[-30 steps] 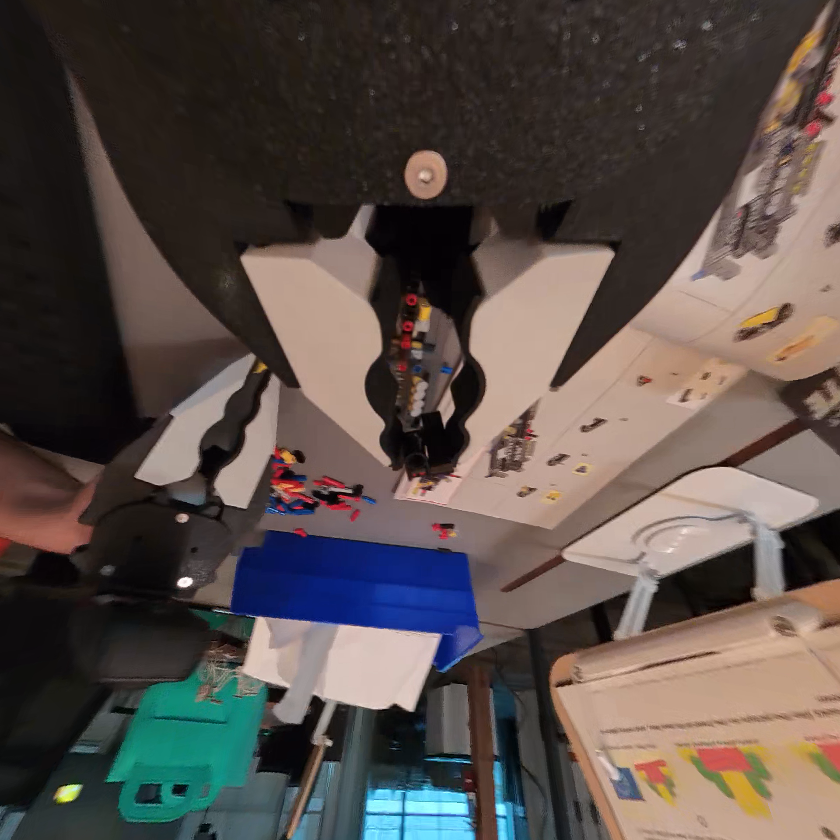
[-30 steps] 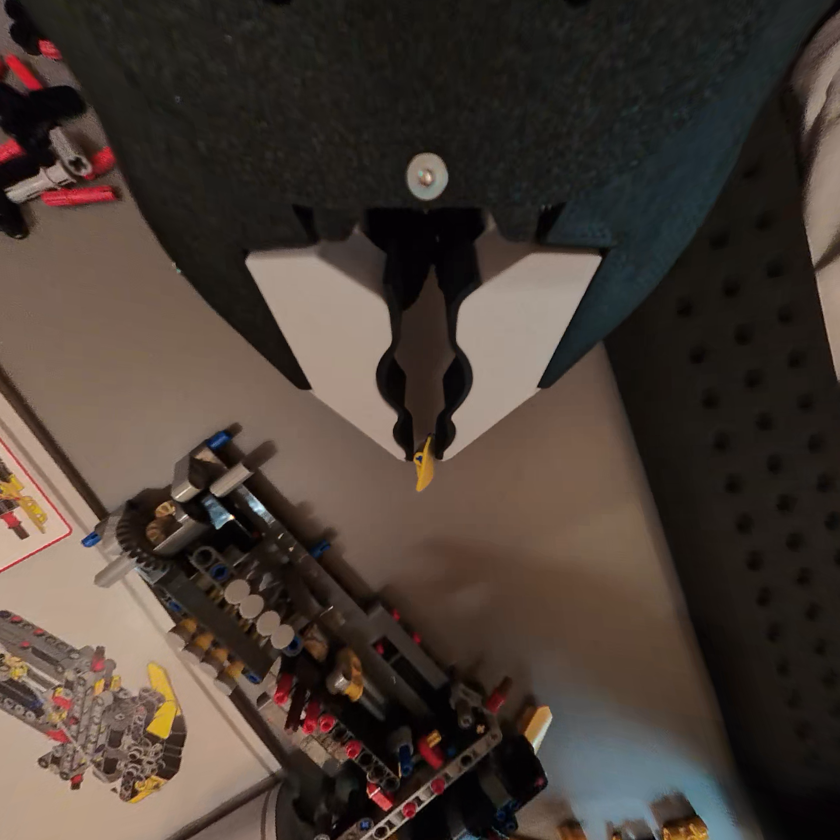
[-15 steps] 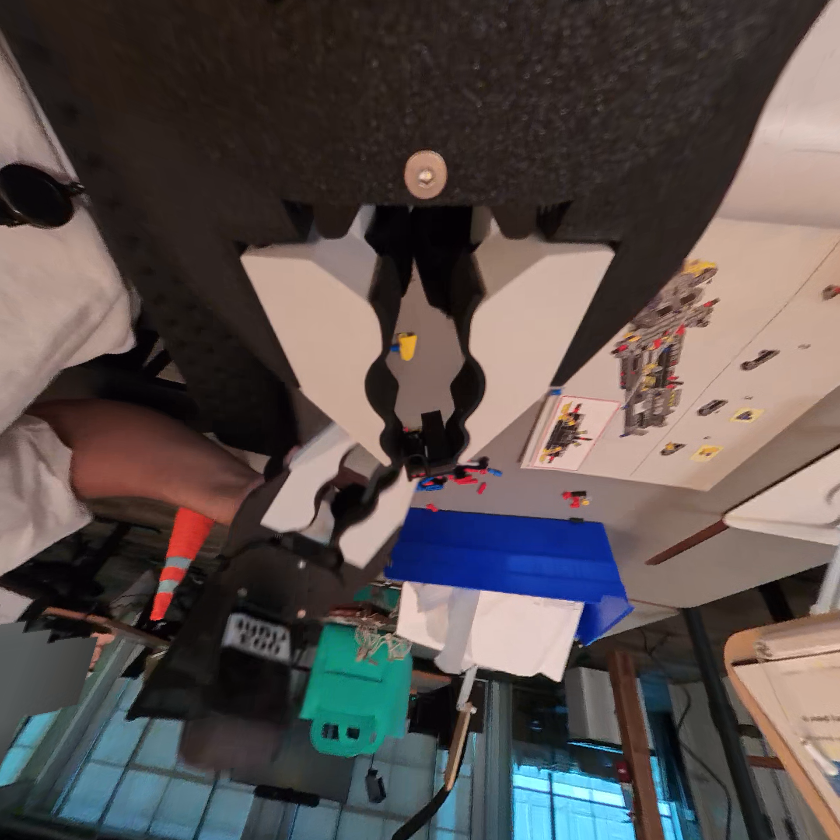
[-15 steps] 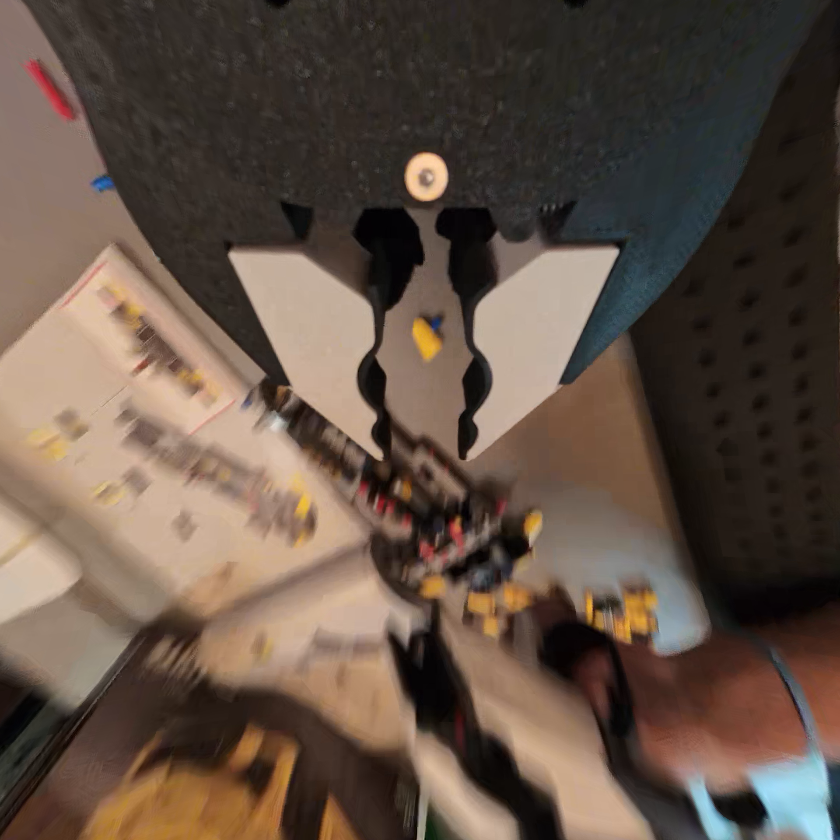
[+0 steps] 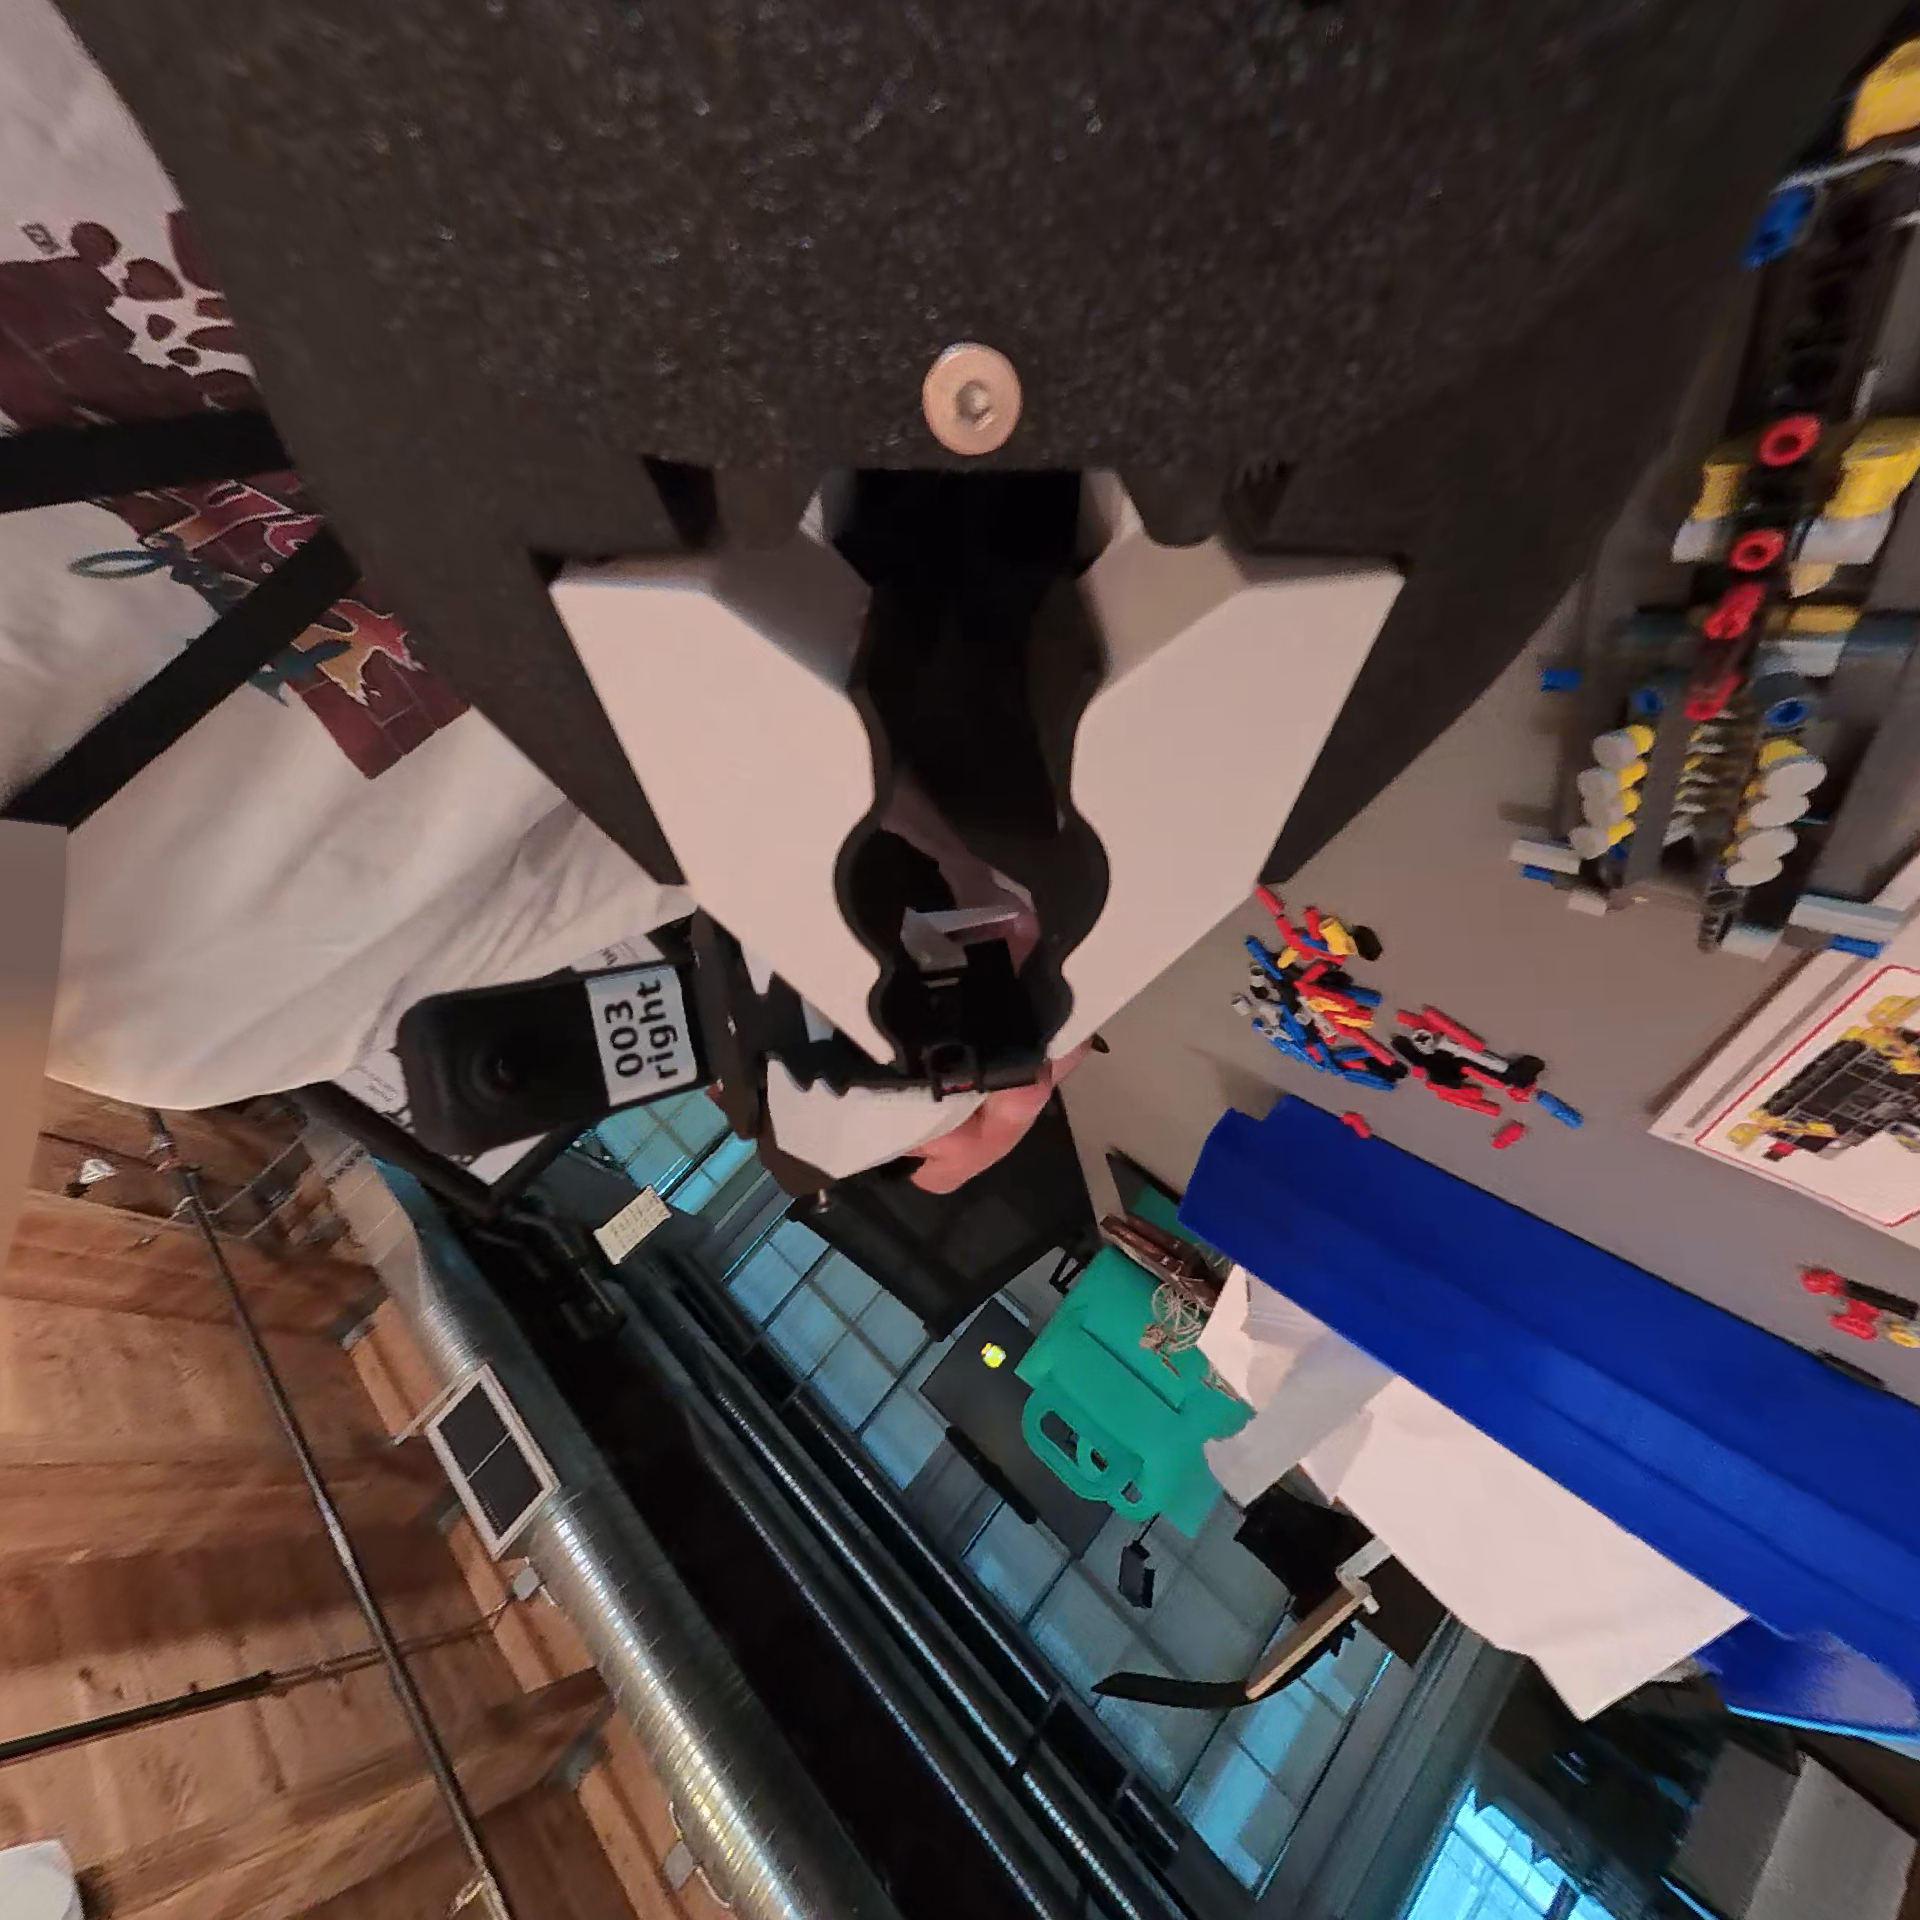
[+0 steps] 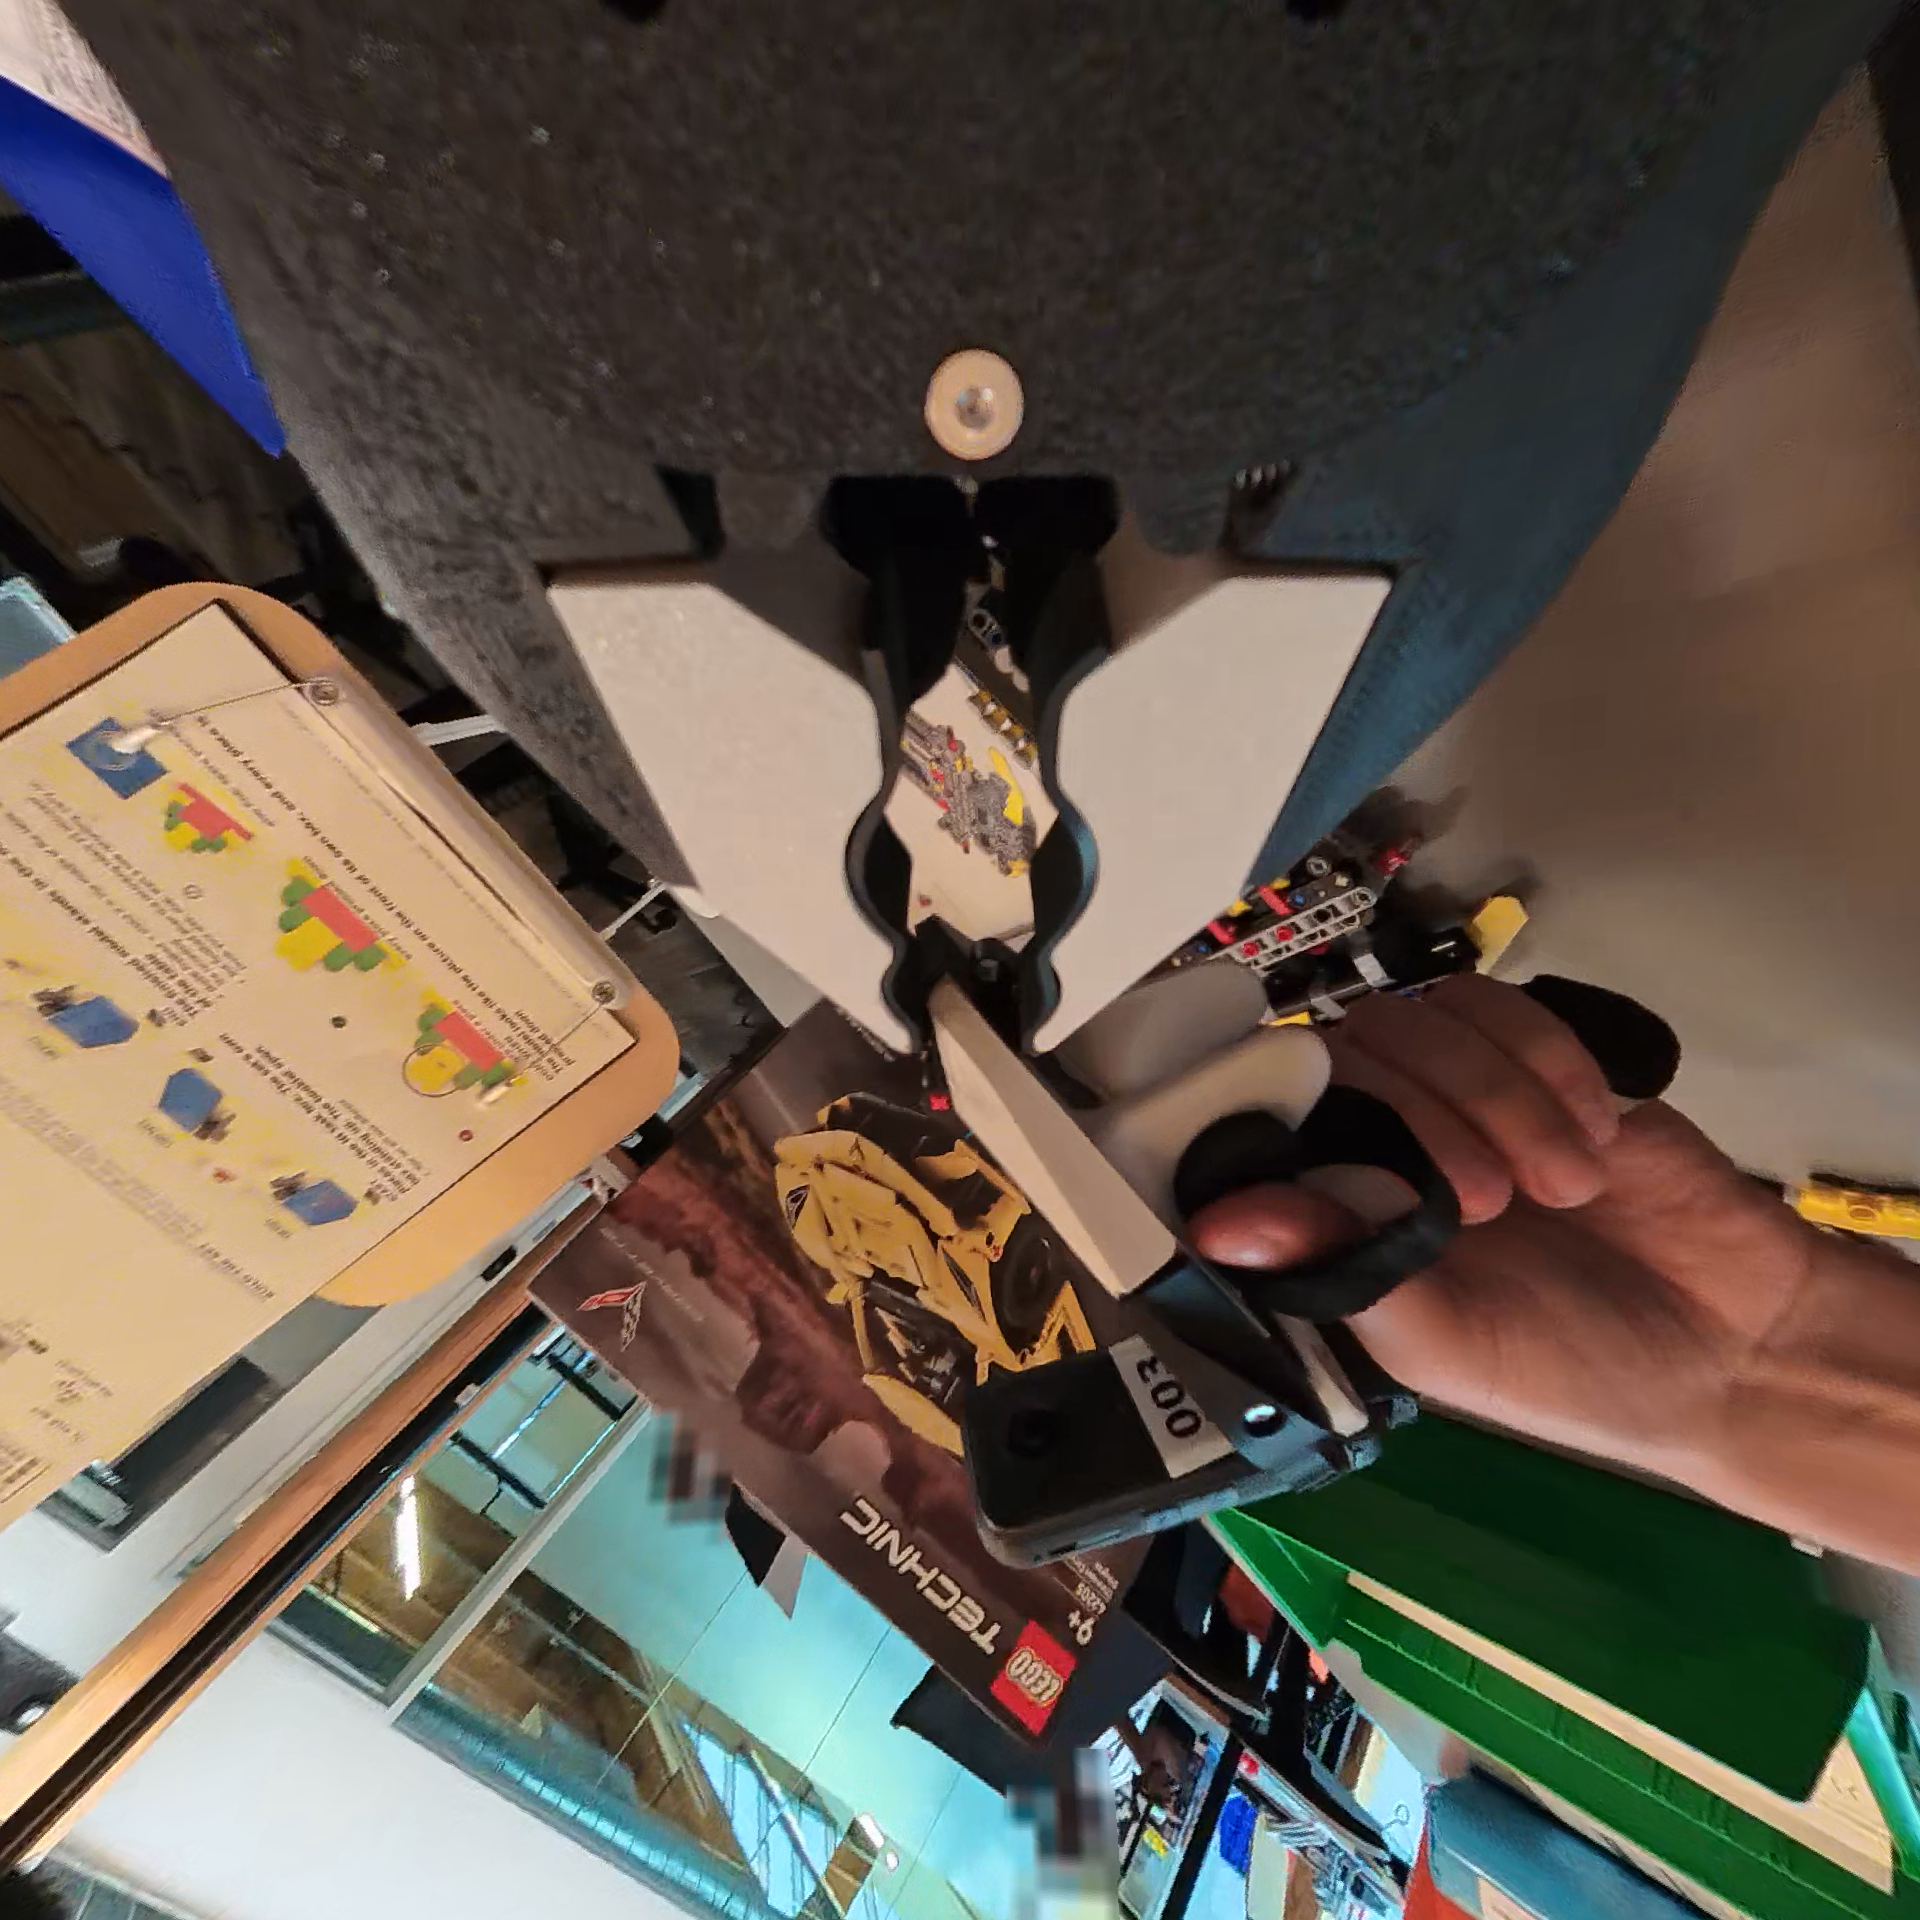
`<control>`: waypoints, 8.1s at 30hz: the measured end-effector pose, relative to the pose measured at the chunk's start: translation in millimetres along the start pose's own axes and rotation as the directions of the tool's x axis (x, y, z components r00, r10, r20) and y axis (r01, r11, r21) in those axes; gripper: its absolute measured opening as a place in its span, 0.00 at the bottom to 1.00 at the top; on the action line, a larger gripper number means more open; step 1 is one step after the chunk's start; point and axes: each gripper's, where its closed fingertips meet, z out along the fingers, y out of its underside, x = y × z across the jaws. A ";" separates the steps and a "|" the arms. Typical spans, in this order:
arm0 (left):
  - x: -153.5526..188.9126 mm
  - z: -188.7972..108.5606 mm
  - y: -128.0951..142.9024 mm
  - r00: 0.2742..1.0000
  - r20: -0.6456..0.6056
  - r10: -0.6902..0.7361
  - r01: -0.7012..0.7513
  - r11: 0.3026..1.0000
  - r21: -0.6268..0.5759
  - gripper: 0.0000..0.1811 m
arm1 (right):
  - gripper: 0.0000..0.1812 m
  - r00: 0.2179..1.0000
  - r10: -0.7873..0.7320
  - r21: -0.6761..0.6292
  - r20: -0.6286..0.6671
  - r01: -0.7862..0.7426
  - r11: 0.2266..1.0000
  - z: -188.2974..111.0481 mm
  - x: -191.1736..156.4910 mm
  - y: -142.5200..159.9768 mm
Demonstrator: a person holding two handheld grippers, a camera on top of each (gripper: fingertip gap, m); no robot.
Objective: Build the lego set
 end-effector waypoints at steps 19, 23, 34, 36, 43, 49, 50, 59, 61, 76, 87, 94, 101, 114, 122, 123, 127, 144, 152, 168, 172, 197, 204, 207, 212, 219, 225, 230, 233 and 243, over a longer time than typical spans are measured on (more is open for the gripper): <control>-21.7 -8.4 16.2 0.997 0.064 0.044 -0.036 0.991 -0.131 0.08 | 0.10 0.998 0.052 0.025 0.041 -0.053 0.998 1.2 -8.1 26.1; -12.4 -6.2 10.4 0.998 -0.029 -0.056 0.054 0.996 -0.067 0.08 | 0.14 0.986 0.142 0.039 0.083 -0.146 0.989 3.6 -8.7 22.1; -23.2 -15.9 7.4 0.999 0.042 0.006 -0.002 0.995 -0.098 0.13 | 0.08 0.995 -0.085 -0.010 -0.044 0.085 0.996 -1.1 3.3 36.7; -25.0 -19.6 7.9 0.995 0.071 0.068 -0.059 0.990 -0.131 0.13 | 0.08 0.995 -0.096 -0.008 -0.022 0.096 0.995 -2.0 1.7 39.2; -26.1 -17.2 20.9 0.988 0.076 0.132 -0.114 0.972 -0.206 0.03 | 0.07 0.986 -0.140 -0.012 0.088 0.142 0.990 -1.7 -14.4 49.7; -26.0 -14.6 18.6 0.987 0.077 0.140 -0.126 0.978 -0.168 0.03 | 0.09 0.997 -0.015 -0.013 0.078 0.016 1.000 -2.5 -9.9 44.7; -27.7 -14.6 18.6 0.985 0.090 0.149 -0.132 0.976 -0.171 0.03 | 0.10 0.998 -0.002 -0.005 0.069 0.003 1.000 -3.3 -7.8 41.6; -34.7 -14.5 27.0 0.975 0.133 0.180 -0.144 0.960 -0.238 0.04 | 0.06 0.995 -0.017 -0.089 0.095 0.026 0.996 2.4 -13.2 52.7; -36.0 -15.4 29.3 0.963 0.146 0.227 -0.181 0.944 -0.275 0.03 | 0.03 0.996 -0.045 -0.089 0.075 0.051 0.995 3.1 -11.0 54.6; -53.2 -18.3 31.4 0.592 0.184 0.785 -0.647 0.598 -0.473 0.03 | 0.11 0.984 0.144 -0.029 0.107 -0.141 0.990 -2.5 -5.4 57.6; -5.9 -0.9 29.2 0.556 0.073 0.828 -0.787 0.553 -0.274 0.03 | 0.23 0.628 0.579 0.030 0.520 -0.691 0.723 -23.0 -3.8 28.6; 14.7 2.5 19.3 0.641 0.059 0.765 -0.755 0.643 -0.131 0.03 | 0.15 0.512 0.578 0.055 0.636 -0.777 0.628 -33.5 -5.3 6.8; 14.4 5.3 22.8 0.681 0.035 0.731 -0.725 0.681 -0.103 0.03 | 0.09 0.532 0.543 0.090 0.649 -0.763 0.640 -37.2 -6.7 1.5; 18.7 5.8 26.4 0.720 -0.004 0.694 -0.691 0.717 -0.092 0.02 | 0.09 0.508 0.532 0.098 0.678 -0.778 0.620 -41.2 -8.1 -2.8; 23.0 8.4 24.9 0.713 0.003 0.701 -0.700 0.712 -0.059 0.02 | 0.09 0.506 0.522 0.117 0.687 -0.785 0.608 -43.8 -5.3 -7.5; 21.5 8.5 24.3 0.709 0.014 0.706 -0.704 0.708 -0.061 0.02 | 0.08 0.538 0.515 0.133 0.667 -0.767 0.628 -42.7 -4.4 -6.6; 6.4 5.2 26.4 0.678 0.058 0.733 -0.720 0.678 -0.145 0.02 | 0.08 0.643 0.502 0.131 0.579 -0.681 0.721 -35.8 -5.1 5.7; -93.9 3.7 121.3 0.756 0.260 0.601 -0.229 0.615 -0.755 0.15 | 0.09 0.978 0.182 -0.252 0.099 -0.152 0.956 -57.7 7.8 145.2; -105.5 -1.3 124.5 0.771 0.186 0.609 -0.196 0.505 -0.840 0.15 | 0.09 0.972 0.203 -0.228 0.114 -0.173 0.958 -58.9 6.1 143.3; -86.0 6.8 138.7 0.774 0.169 0.610 -0.220 0.509 -0.832 0.14 | 0.08 0.971 0.208 -0.224 0.115 -0.179 0.958 -59.6 5.8 143.9; -102.9 2.3 114.1 0.605 0.066 0.793 -0.367 0.351 -0.861 0.18 | 0.08 0.972 0.198 -0.234 0.124 -0.165 0.958 -59.1 3.3 145.3; -51.1 12.4 147.6 0.948 0.285 0.140 0.131 0.644 -0.753 0.12 | 0.08 0.970 0.192 -0.239 0.151 -0.153 0.959 -58.8 -3.1 145.8; 1.7 19.4 135.4 0.889 0.217 -0.403 0.457 0.757 -0.466 0.12 | 0.08 0.971 0.154 -0.191 0.183 -0.118 0.974 -60.3 -9.7 131.9; 3.3 19.1 112.2 0.818 0.145 -0.557 0.572 0.759 -0.313 0.12 | 0.08 0.931 0.181 -0.068 0.317 -0.168 0.983 -69.2 -30.7 88.2; -13.7 1.8 97.3 0.793 0.189 -0.580 0.609 0.769 -0.196 0.11 | 0.09 0.848 0.249 -0.095 0.468 -0.232 0.968 -75.3 -67.7 66.2; -25.8 -5.6 103.5 0.819 0.287 -0.497 0.557 0.808 -0.189 0.12 | 0.08 0.887 0.220 -0.139 0.407 -0.178 0.974 -59.0 -72.9 74.3; -37.3 -5.5 92.1 0.829 0.340 -0.444 0.496 0.864 -0.080 0.12 | 0.08 0.871 0.254 -0.171 0.422 -0.198 0.965 -54.8 -82.6 74.3; -37.7 1.1 98.7 0.850 0.368 -0.377 0.440 0.892 -0.103 0.12 | 0.09 0.873 0.238 -0.166 0.425 -0.183 0.969 -50.7 -88.6 71.0; -42.8 -1.9 100.5 0.853 0.389 -0.349 0.422 0.899 -0.119 0.12 | 0.09 0.867 0.258 -0.175 0.427 -0.200 0.964 -51.9 -86.9 73.6; -75.3 -69.8 137.1 0.645 0.552 0.529 0.062 0.683 -0.728 0.12 | 0.08 0.848 0.356 -0.180 0.392 -0.309 0.934 -60.2 -58.9 89.3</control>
